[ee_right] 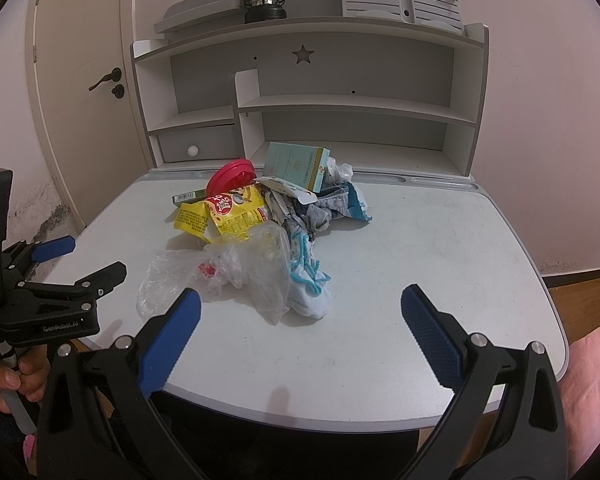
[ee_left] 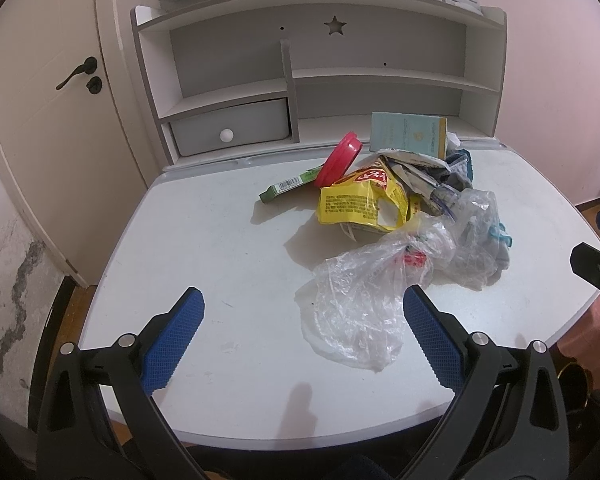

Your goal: Collect trash

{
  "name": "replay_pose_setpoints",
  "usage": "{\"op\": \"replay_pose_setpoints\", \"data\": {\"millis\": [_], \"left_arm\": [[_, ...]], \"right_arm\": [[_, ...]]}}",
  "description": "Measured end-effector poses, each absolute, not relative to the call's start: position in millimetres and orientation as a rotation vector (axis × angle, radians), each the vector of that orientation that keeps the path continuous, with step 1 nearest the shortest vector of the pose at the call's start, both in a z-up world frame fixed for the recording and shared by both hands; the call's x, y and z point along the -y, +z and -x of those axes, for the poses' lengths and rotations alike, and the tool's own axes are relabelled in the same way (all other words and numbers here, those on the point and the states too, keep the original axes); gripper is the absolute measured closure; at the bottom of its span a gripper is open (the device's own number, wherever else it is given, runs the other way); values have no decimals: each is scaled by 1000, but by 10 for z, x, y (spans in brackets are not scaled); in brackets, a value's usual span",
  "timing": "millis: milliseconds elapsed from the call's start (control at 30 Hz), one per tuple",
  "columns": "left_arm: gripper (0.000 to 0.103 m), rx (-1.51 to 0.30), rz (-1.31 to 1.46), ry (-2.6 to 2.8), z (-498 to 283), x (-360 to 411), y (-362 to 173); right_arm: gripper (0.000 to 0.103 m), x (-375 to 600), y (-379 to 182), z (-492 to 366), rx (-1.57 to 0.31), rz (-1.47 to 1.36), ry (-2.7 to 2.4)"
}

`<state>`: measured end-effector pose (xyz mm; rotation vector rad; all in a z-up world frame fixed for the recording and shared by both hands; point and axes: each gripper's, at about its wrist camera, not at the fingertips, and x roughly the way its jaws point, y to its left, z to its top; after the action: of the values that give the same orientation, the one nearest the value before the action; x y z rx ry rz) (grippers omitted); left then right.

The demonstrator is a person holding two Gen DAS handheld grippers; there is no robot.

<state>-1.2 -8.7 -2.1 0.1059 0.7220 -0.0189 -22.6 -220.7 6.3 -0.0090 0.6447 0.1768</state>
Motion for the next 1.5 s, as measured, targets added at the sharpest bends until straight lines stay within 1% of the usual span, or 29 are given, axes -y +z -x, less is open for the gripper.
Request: {"op": "replay_pose_setpoints", "data": {"millis": [233, 500, 733, 967, 1000, 1033, 1067, 1100, 1133, 1167, 1233, 1267, 1333, 1400, 1500], "left_arm": [[6, -728, -111, -21, 10, 80, -32], [6, -757, -144, -54, -106, 135, -167], [6, -752, -269, -166, -307, 428, -297], [7, -807, -314, -271, -707, 716, -494], [10, -814, -312, -279, -728, 745, -518], [25, -815, -307, -277, -744, 760, -538], [44, -831, -304, -283, -754, 768, -566], [51, -852, -302, -301, -760, 781, -593], [66, -869, -291, -325, -740, 773, -602], [71, -869, -283, -323, -704, 739, -580], [77, -868, -266, -333, -645, 680, -509], [77, -862, -245, -342, -611, 620, -432], [77, -840, -220, -342, -558, 508, -287], [77, -816, -192, -332, -516, 380, -151], [77, -785, -150, -290, -492, 198, 2]], "right_arm": [[6, 2202, 75, 224, -646, 8, 177], [6, 2243, -5, 175, -668, 0, 190], [6, 2391, -153, 38, -712, -30, 183], [6, 2523, -329, -106, -759, -56, 176], [6, 2533, -348, -122, -765, -58, 176], [6, 2546, -372, -139, -771, -61, 177], [6, 2555, -394, -155, -775, -64, 177], [6, 2563, -416, -170, -780, -66, 178], [6, 2574, -450, -191, -790, -70, 179], [6, 2573, -469, -208, -797, -77, 187], [6, 2566, -511, -268, -816, -96, 204], [6, 2550, -526, -298, -821, -99, 209], [9, 2501, -567, -375, -834, -91, 218], [14, 2434, -620, -468, -853, -81, 231], [20, 2323, -675, -585, -884, -77, 255]]}}
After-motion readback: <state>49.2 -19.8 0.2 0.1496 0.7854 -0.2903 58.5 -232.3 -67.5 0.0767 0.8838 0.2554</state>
